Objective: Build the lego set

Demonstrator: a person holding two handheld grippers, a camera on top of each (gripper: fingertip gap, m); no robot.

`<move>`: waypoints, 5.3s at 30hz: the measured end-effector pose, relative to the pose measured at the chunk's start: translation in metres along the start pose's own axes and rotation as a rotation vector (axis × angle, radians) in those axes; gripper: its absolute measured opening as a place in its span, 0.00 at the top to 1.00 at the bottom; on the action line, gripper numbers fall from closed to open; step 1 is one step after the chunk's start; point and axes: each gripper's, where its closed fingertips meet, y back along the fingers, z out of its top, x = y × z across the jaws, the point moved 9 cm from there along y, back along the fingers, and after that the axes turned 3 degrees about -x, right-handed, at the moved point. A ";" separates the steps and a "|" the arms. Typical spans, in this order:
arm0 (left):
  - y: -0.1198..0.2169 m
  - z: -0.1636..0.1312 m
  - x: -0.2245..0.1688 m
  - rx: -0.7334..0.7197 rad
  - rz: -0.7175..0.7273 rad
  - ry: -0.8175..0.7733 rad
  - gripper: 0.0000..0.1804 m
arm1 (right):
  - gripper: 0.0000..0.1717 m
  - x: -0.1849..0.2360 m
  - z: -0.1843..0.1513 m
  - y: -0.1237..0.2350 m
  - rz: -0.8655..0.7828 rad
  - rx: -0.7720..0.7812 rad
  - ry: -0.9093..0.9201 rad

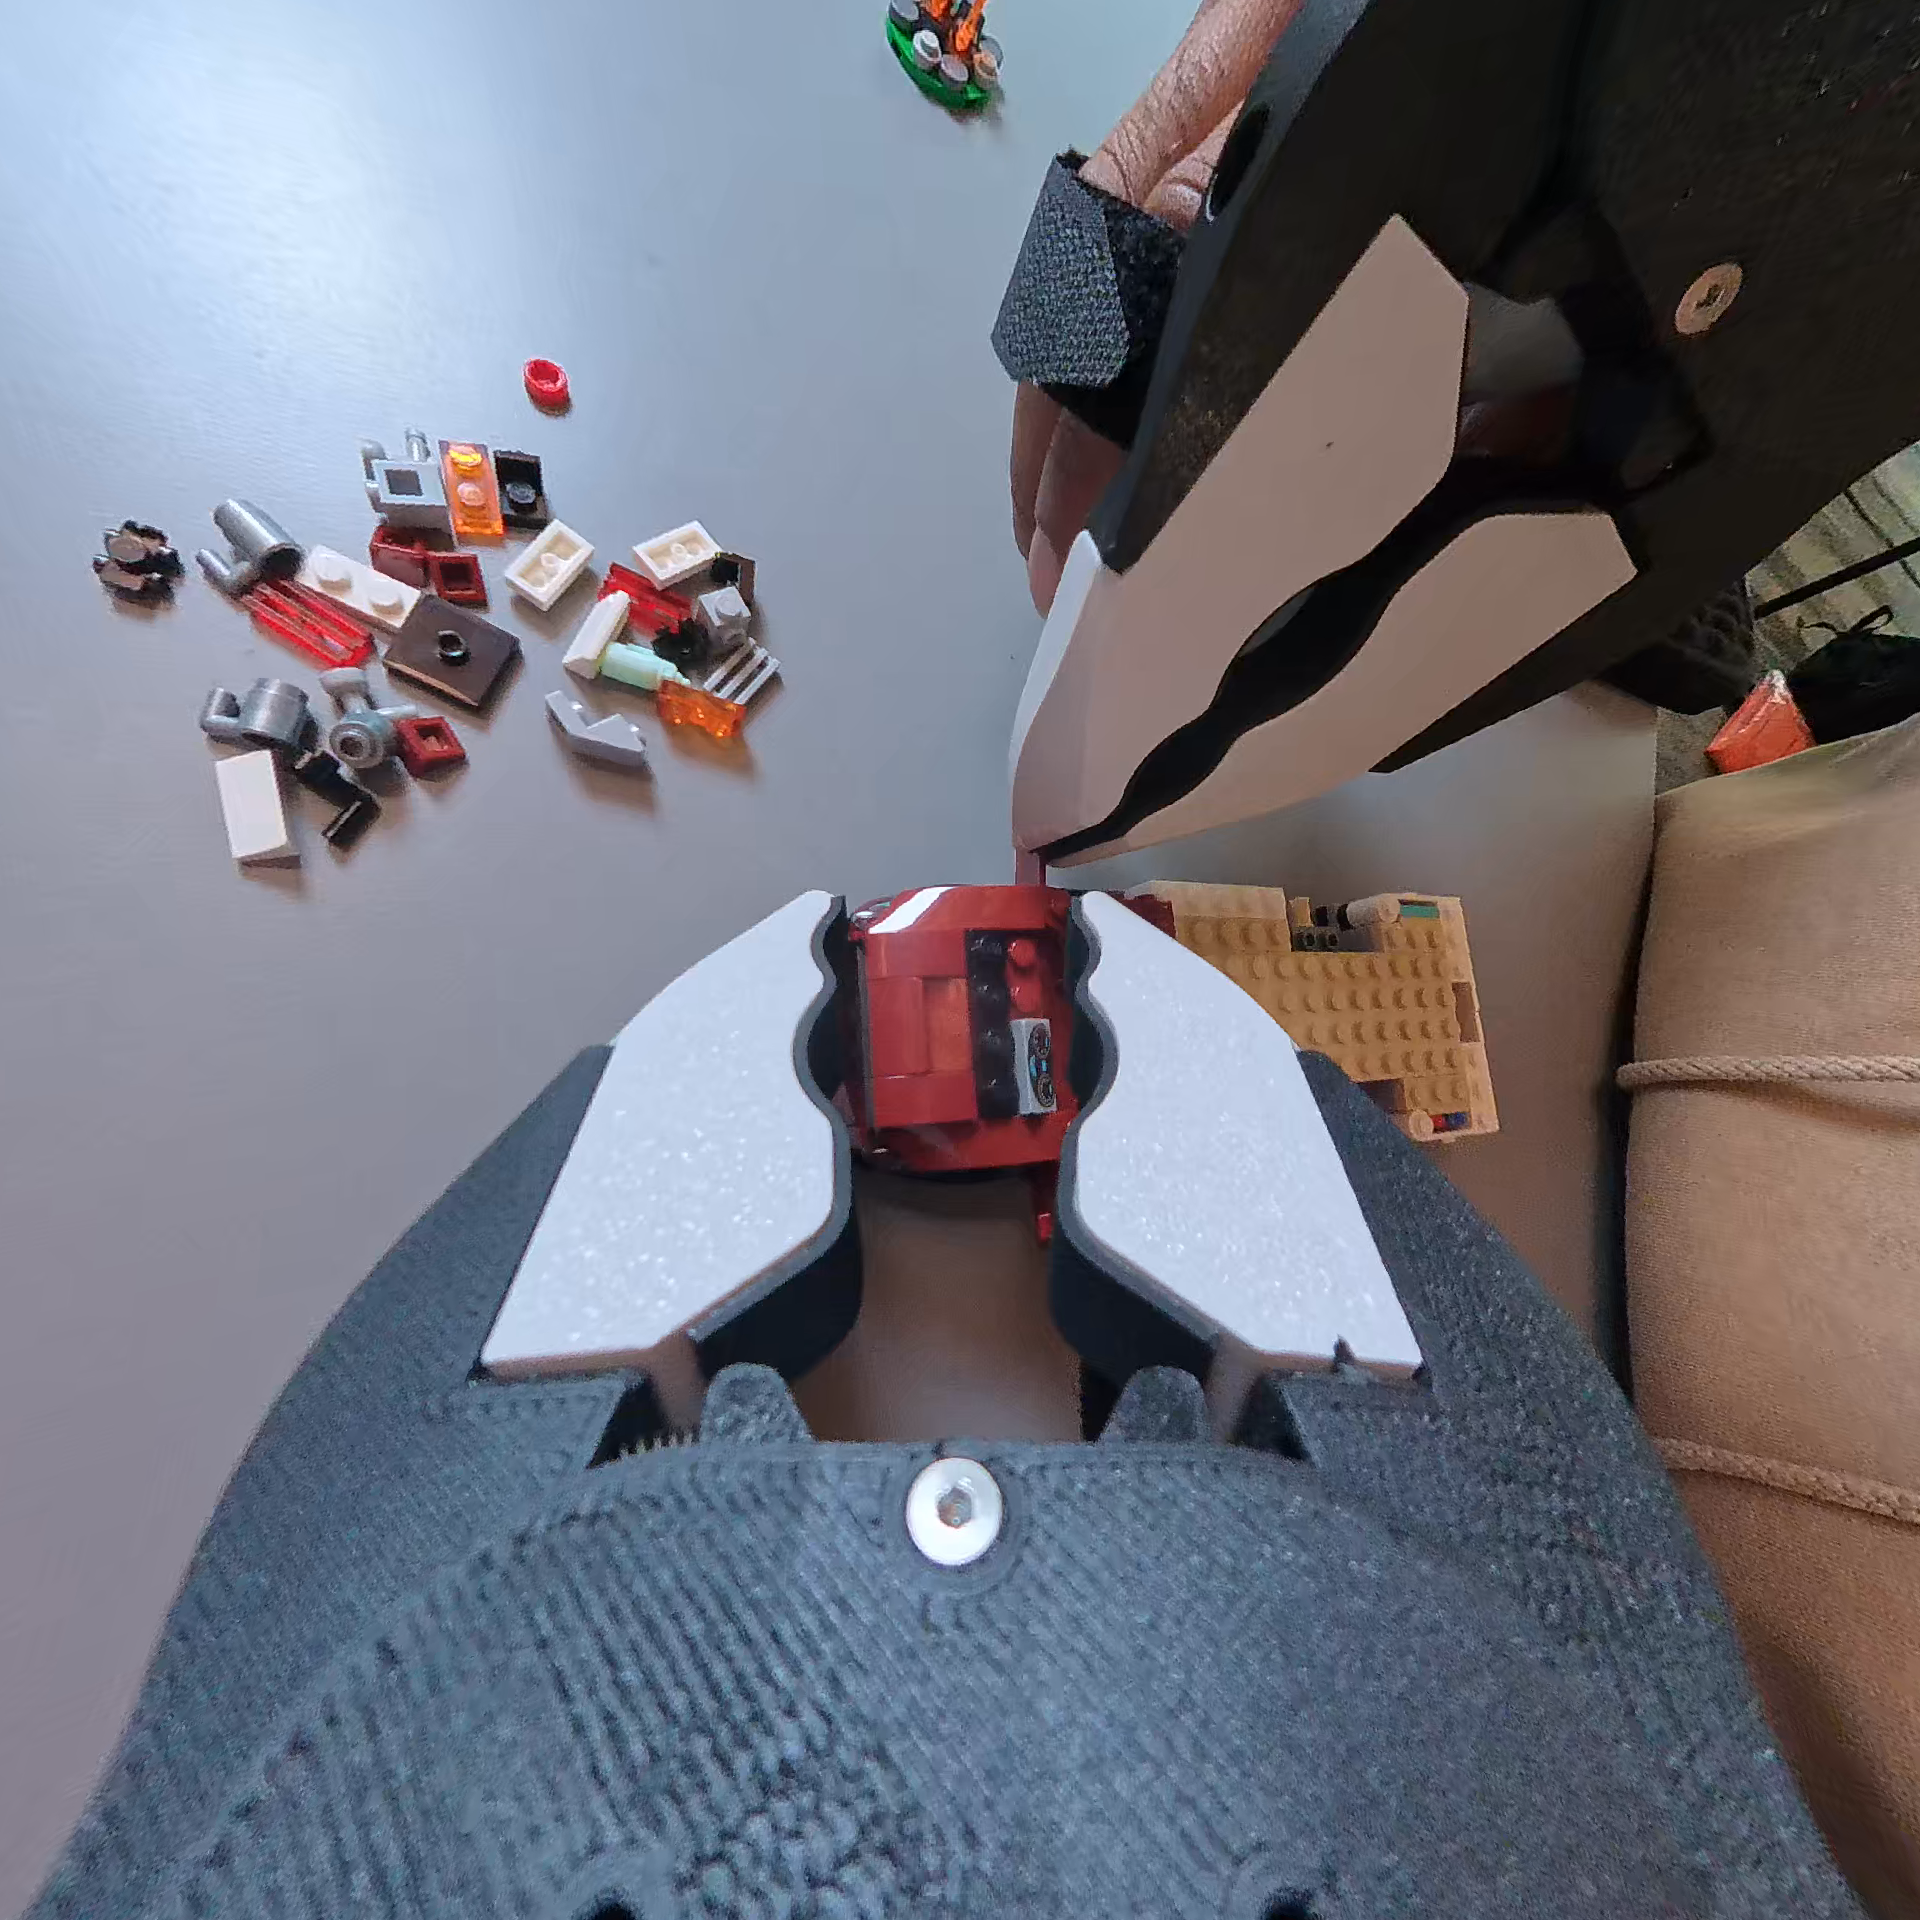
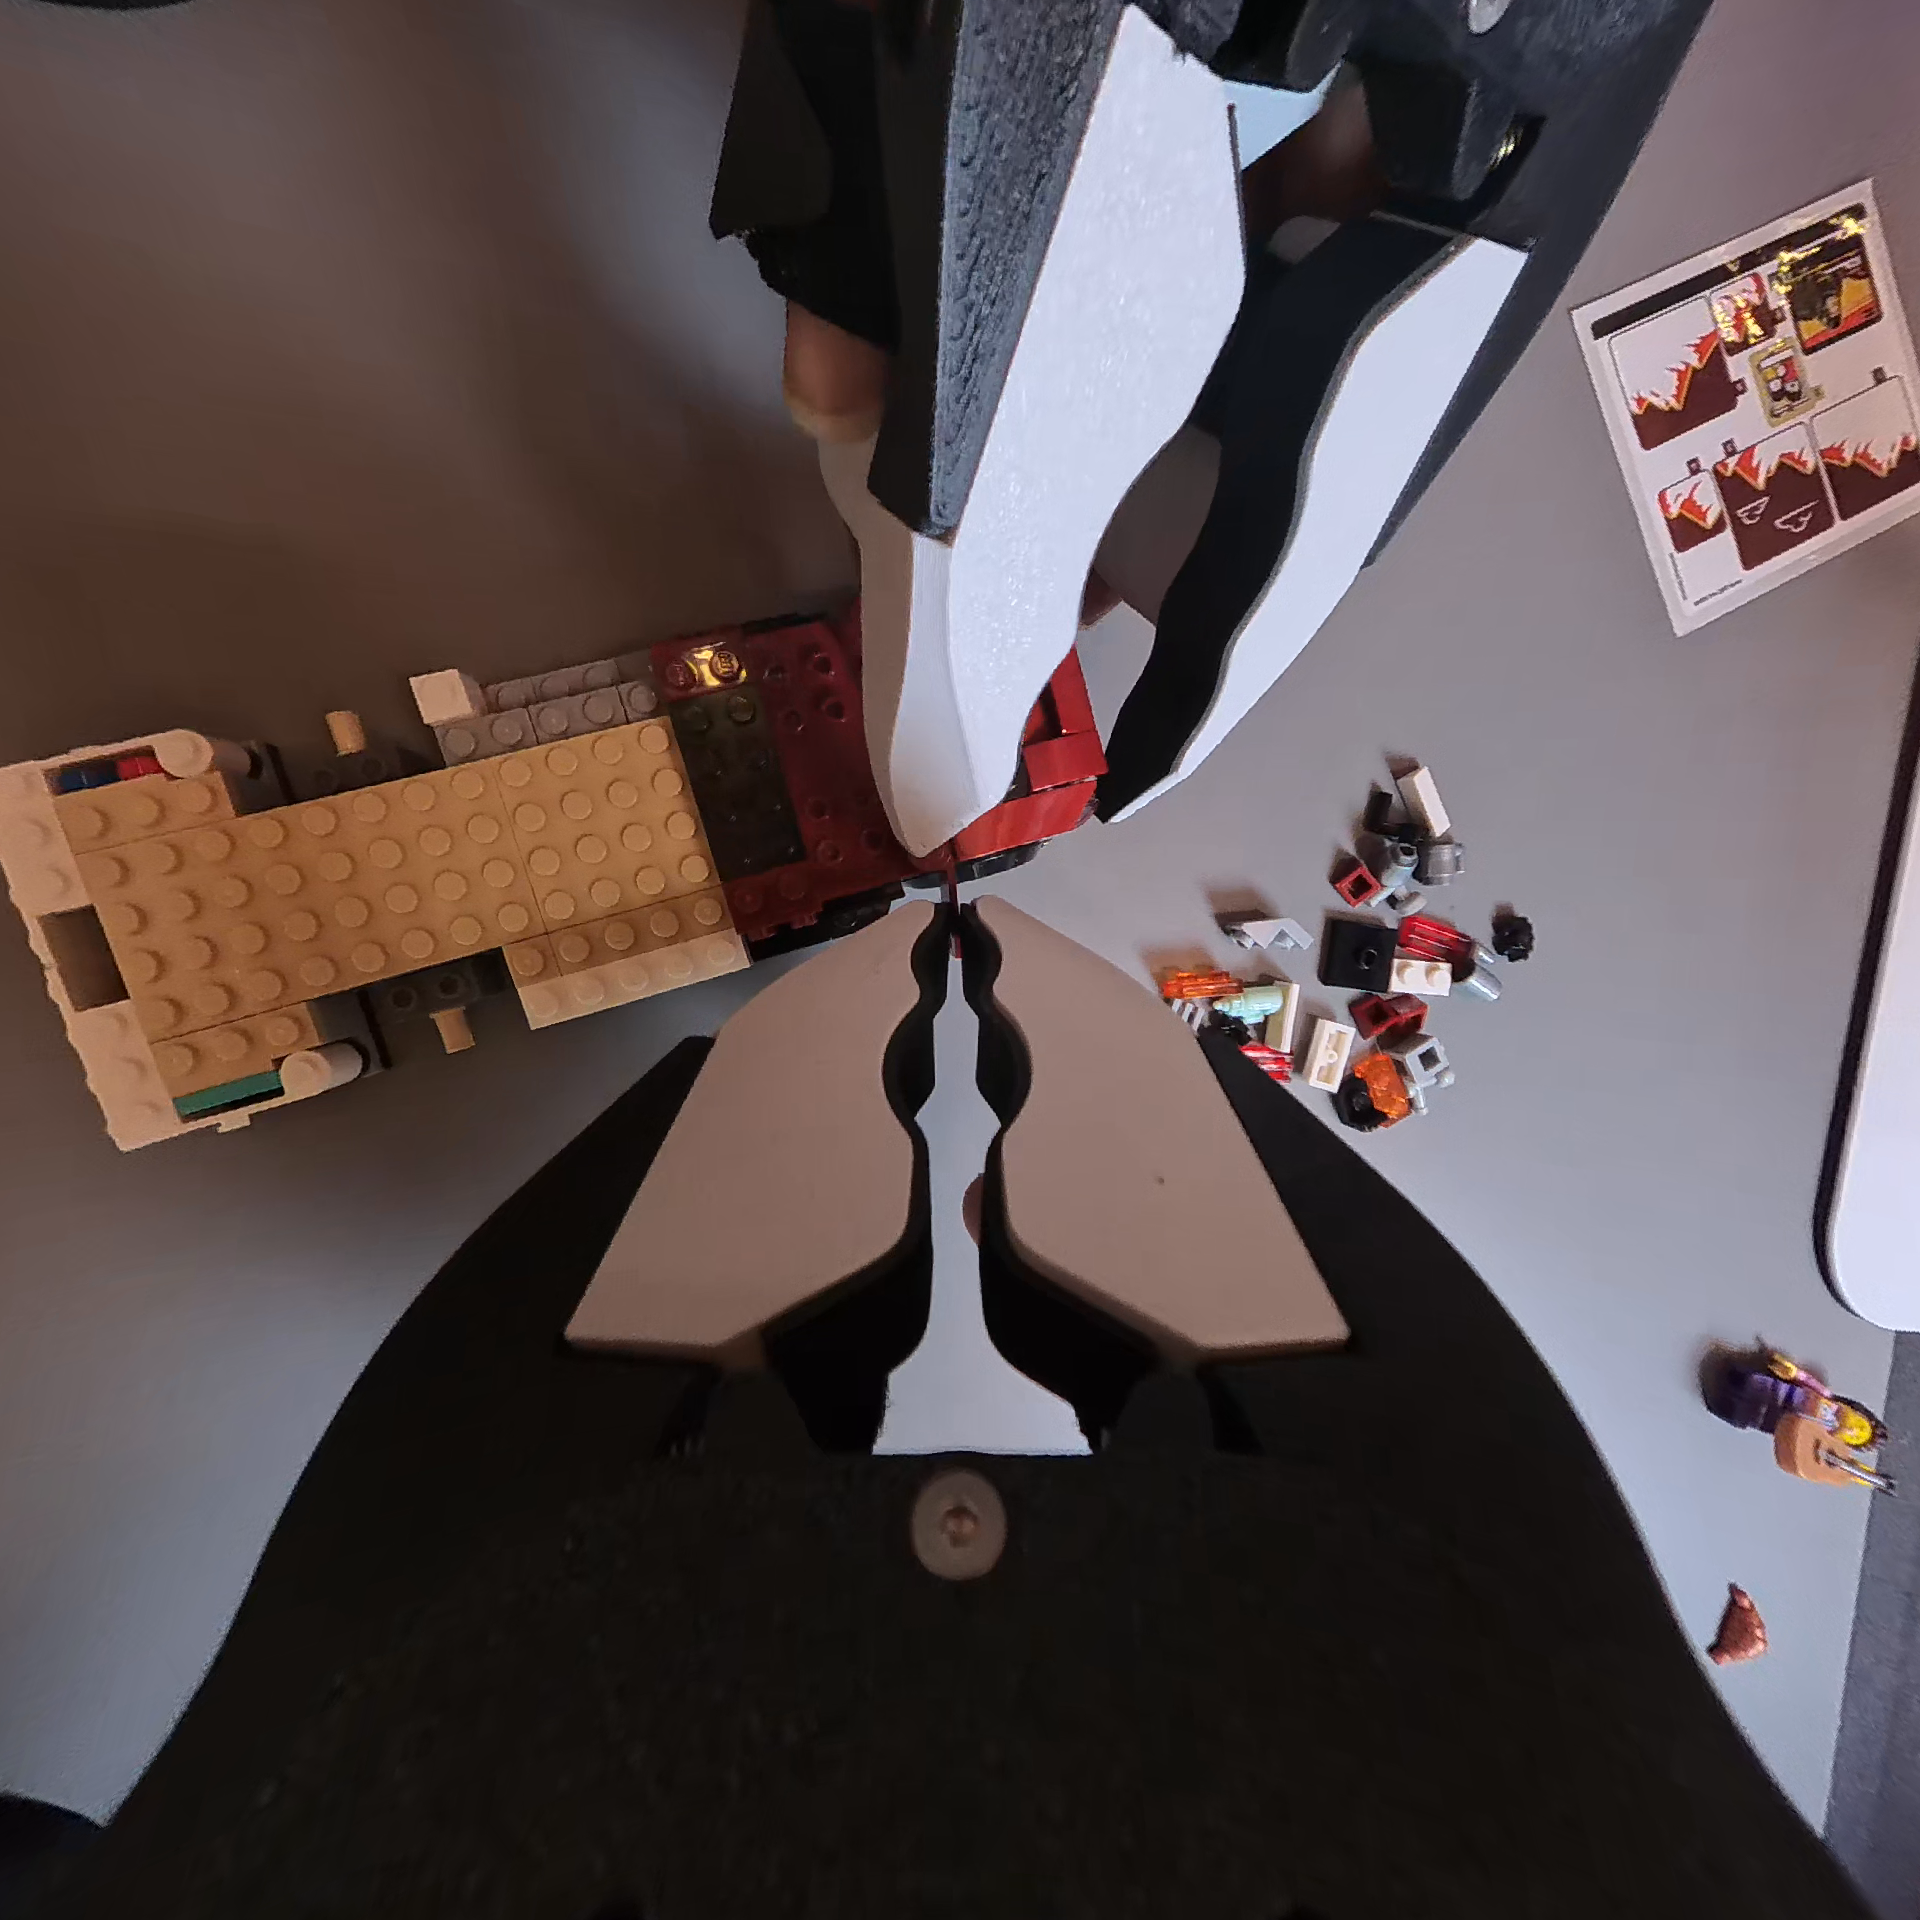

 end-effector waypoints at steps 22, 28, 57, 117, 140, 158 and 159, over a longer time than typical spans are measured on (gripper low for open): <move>0.001 0.000 -0.001 0.026 0.026 -0.046 0.81 | 0.96 0.002 0.002 0.004 -0.013 -0.079 0.006; 0.001 -0.001 -0.001 0.021 0.024 -0.047 0.81 | 0.98 0.007 0.004 -0.001 -0.015 -0.070 0.029; 0.002 -0.010 0.002 -0.064 -0.014 -0.088 0.81 | 1.00 0.000 0.019 -0.003 0.073 0.100 0.047; 0.009 -0.024 -0.004 -0.062 -0.016 -0.267 0.79 | 0.99 -0.002 -0.022 -0.003 0.134 -0.237 -0.034; 0.008 -0.026 -0.002 -0.087 -0.057 -0.253 0.79 | 0.99 -0.003 -0.022 -0.005 0.162 -0.257 -0.019; 0.027 -0.040 -0.012 -0.081 0.046 -0.402 0.71 | 0.69 -0.007 -0.024 -0.006 0.115 -0.343 -0.092; 0.026 -0.040 -0.013 -0.087 0.047 -0.410 0.72 | 0.68 -0.007 -0.022 -0.008 0.124 -0.350 -0.101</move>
